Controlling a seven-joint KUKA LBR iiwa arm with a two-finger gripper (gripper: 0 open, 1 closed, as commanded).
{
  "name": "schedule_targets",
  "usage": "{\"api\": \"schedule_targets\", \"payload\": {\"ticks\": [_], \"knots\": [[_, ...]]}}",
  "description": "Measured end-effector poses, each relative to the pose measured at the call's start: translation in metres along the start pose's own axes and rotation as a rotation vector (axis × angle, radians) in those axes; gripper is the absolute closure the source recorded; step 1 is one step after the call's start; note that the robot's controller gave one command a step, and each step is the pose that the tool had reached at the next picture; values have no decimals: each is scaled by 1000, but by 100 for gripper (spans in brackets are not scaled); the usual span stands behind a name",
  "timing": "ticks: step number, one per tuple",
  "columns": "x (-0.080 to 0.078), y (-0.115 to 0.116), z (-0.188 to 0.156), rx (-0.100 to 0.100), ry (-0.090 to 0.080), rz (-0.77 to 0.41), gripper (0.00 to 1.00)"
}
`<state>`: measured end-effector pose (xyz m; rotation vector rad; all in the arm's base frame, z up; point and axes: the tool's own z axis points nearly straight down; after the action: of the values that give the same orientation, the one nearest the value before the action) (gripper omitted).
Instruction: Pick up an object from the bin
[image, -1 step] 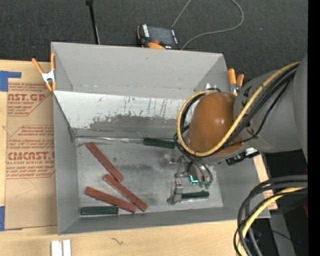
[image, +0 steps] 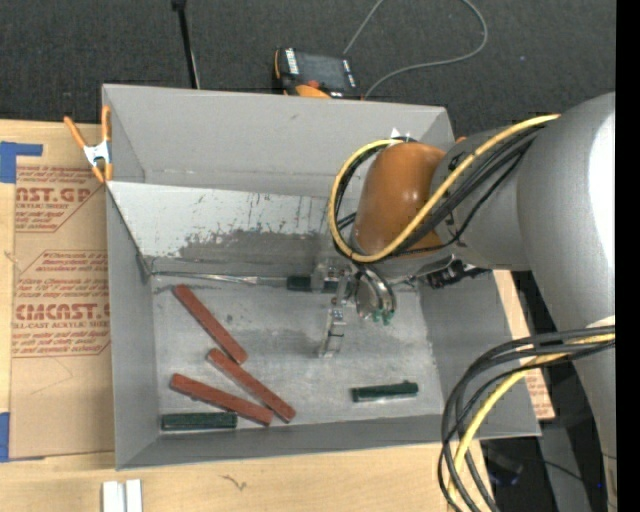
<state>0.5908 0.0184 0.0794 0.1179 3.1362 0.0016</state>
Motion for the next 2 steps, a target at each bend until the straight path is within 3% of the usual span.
{"api": "schedule_targets", "payload": {"ticks": [1, 2], "knots": [[4, 91, -5, -4, 1, 76, 0], [49, 200, -15, -4, 3, 84, 0]]}}
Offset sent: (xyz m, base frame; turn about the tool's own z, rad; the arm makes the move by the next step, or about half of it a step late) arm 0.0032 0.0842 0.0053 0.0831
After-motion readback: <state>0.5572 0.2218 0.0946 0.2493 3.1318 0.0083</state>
